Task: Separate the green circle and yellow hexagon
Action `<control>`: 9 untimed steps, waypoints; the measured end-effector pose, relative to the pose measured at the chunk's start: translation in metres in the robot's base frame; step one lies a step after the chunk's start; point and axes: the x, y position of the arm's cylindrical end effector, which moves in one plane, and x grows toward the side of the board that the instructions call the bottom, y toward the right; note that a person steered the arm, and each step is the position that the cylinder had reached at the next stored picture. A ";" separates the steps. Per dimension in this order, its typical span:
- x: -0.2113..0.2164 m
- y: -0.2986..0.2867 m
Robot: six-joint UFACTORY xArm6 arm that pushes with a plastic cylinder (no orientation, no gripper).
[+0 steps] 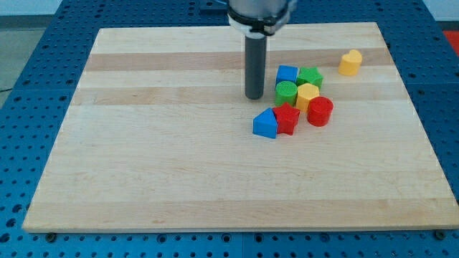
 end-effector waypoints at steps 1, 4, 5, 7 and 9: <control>0.011 0.002; 0.024 0.053; 0.025 0.057; 0.022 0.100; -0.007 0.085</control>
